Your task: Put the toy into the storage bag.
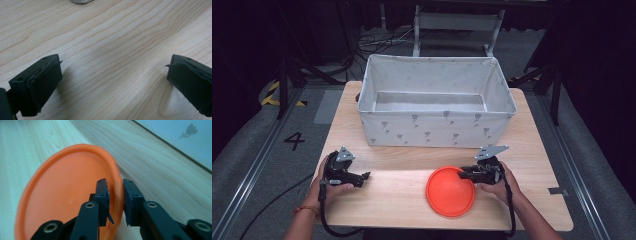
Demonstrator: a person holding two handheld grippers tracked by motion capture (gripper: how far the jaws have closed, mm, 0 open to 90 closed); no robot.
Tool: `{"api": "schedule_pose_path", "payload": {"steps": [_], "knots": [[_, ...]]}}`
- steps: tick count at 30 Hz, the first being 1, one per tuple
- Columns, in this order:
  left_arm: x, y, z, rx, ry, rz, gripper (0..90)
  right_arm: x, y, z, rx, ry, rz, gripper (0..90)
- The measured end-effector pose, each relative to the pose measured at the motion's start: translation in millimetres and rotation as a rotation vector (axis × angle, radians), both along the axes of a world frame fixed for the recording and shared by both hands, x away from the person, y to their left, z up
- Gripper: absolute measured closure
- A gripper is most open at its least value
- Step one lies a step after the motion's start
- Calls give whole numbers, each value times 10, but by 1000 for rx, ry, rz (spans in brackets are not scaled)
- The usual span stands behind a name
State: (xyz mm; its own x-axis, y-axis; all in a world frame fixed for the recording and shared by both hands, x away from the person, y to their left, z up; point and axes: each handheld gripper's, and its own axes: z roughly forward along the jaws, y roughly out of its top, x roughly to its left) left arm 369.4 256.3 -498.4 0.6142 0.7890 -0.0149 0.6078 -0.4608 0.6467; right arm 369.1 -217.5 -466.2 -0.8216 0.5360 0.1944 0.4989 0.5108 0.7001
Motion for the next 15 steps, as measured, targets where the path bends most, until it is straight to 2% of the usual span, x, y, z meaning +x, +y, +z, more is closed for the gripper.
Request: {"api": "schedule_pose_path", "payload": {"steps": [2,3,7,9,12,15], "knots": [[-3,-2,0,-2,3,3,2,-13,-13,36,10,-3,5,782],[-5,-3,0,-2,3,4,2,-42,-33,115,31,-17,21,803],[-7,-4,0,-2,3,7,2,-100,-59,255,43,-46,43,819],[-7,-4,0,-2,3,8,2,-139,-64,359,15,-91,56,819],[-8,-4,0,-2,3,7,2,-173,-63,462,-23,-132,74,819],[-7,-4,0,-2,3,8,2,-194,-63,532,-58,-152,97,819]]}}
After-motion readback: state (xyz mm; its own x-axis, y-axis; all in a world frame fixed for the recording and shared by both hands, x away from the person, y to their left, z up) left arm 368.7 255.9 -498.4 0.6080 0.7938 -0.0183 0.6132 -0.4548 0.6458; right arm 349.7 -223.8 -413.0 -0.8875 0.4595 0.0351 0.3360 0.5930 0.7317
